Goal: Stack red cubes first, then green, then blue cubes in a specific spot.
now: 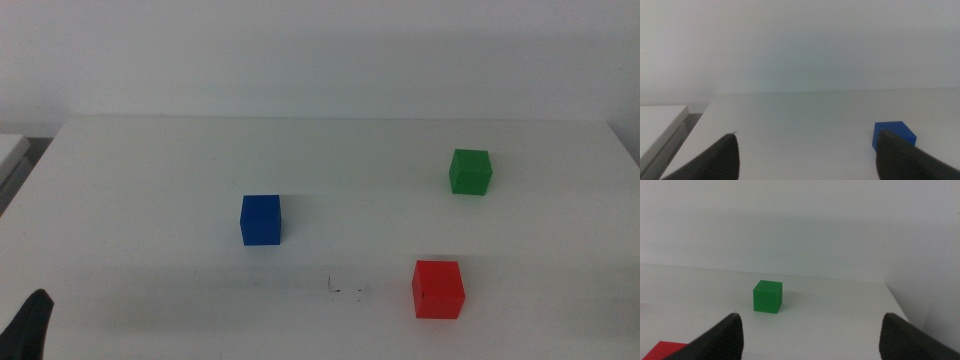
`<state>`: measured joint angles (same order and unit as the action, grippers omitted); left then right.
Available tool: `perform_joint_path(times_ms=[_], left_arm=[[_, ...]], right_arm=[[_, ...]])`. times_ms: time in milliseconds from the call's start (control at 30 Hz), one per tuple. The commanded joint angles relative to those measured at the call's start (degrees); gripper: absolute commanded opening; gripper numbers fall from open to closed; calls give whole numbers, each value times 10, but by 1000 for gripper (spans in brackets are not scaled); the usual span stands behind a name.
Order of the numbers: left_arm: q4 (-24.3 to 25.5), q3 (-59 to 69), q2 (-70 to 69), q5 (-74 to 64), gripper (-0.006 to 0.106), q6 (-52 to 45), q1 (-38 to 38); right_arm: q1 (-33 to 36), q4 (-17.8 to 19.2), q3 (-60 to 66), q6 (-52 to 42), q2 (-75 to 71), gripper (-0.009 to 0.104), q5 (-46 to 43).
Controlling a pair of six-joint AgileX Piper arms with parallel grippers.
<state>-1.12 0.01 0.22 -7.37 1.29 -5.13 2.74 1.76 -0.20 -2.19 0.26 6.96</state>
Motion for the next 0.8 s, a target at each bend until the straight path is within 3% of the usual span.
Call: perform_joint_path(times_ms=[0, 233, 333, 467, 600, 767], left_arm=[[-1, 0, -2, 8, 94, 4, 2], [-1, 0, -2, 8, 94, 4, 2], [-1, 0, -2, 8, 94, 4, 2], [-1, 0, -2, 8, 94, 4, 2], [-1, 0, -2, 8, 94, 4, 2], [-1, 0, -2, 8, 94, 4, 2]], right_arm=[[-5, -6, 2, -3, -3, 93, -2], [-5, -18, -149, -3, 19, 93, 211], [-5, -24, -240, -3, 73, 93, 260], [-5, -85, -359, -3, 172, 93, 329], [-5, -148, -469, -3, 292, 93, 486], [12, -167, -562, 93, 434, 93, 602]])
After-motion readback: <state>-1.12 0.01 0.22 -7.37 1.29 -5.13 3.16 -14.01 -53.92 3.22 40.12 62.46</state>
